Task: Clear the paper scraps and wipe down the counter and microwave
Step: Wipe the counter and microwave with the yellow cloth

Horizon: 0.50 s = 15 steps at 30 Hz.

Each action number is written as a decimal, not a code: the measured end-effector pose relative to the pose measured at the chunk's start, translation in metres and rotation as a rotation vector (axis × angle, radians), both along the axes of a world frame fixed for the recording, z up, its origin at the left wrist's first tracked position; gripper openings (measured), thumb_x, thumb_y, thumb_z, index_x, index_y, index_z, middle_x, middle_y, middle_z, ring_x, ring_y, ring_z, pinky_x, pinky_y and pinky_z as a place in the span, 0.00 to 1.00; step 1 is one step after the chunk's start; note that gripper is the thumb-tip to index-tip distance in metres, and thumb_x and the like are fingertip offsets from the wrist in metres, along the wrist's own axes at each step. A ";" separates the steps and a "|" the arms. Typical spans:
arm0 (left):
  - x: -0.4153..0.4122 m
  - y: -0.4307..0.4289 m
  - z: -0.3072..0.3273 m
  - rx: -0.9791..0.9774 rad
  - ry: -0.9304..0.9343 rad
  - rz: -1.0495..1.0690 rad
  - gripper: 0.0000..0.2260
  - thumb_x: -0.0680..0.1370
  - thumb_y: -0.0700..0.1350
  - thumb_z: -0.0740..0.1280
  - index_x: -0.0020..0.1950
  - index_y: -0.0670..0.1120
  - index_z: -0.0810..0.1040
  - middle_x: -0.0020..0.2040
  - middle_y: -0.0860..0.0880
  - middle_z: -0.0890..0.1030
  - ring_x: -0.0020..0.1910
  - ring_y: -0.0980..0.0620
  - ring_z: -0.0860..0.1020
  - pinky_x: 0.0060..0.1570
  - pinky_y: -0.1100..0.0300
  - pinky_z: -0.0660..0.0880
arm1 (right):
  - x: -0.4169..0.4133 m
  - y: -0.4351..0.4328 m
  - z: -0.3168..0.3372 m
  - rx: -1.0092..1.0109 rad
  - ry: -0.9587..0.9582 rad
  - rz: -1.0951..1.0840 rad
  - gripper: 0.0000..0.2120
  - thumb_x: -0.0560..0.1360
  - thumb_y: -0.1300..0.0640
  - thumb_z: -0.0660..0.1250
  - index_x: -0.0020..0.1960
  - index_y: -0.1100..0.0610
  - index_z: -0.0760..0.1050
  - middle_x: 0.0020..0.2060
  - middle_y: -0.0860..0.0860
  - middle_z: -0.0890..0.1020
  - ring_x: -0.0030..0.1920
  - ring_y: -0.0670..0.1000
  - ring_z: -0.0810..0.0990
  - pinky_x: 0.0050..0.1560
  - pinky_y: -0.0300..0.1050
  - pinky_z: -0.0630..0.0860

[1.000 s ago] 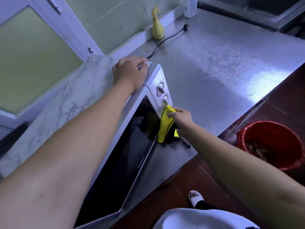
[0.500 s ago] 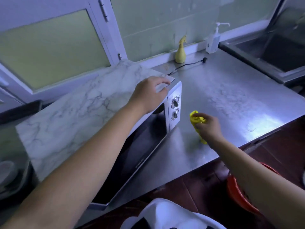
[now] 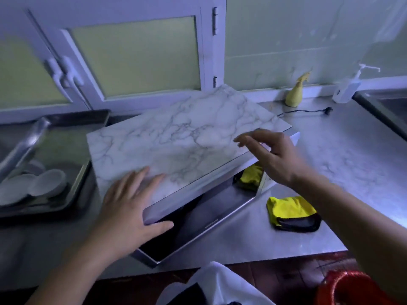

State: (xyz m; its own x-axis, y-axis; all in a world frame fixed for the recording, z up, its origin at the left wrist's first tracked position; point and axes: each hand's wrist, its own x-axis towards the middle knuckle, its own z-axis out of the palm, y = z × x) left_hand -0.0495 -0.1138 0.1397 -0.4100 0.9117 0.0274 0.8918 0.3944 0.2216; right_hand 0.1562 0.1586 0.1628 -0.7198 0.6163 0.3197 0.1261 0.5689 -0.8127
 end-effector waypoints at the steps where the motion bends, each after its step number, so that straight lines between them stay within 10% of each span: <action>1: -0.002 -0.007 -0.002 0.015 0.029 0.010 0.43 0.64 0.77 0.57 0.78 0.67 0.52 0.81 0.57 0.51 0.79 0.52 0.51 0.76 0.53 0.48 | -0.011 0.011 0.003 0.101 -0.049 -0.009 0.13 0.79 0.44 0.63 0.55 0.47 0.83 0.51 0.43 0.84 0.57 0.45 0.80 0.56 0.39 0.74; 6: -0.006 -0.011 -0.008 0.221 0.039 0.006 0.39 0.64 0.71 0.67 0.71 0.55 0.74 0.74 0.52 0.70 0.73 0.47 0.68 0.70 0.43 0.66 | -0.063 0.087 -0.002 0.317 -0.540 -0.184 0.27 0.77 0.39 0.65 0.74 0.45 0.70 0.74 0.55 0.69 0.74 0.58 0.65 0.73 0.59 0.63; 15: -0.119 0.025 0.000 0.208 0.017 -0.145 0.41 0.62 0.73 0.70 0.72 0.56 0.73 0.74 0.56 0.69 0.74 0.49 0.67 0.73 0.46 0.62 | -0.125 0.127 -0.017 0.422 -0.859 -0.227 0.33 0.74 0.27 0.43 0.76 0.38 0.54 0.79 0.48 0.57 0.79 0.55 0.52 0.71 0.72 0.51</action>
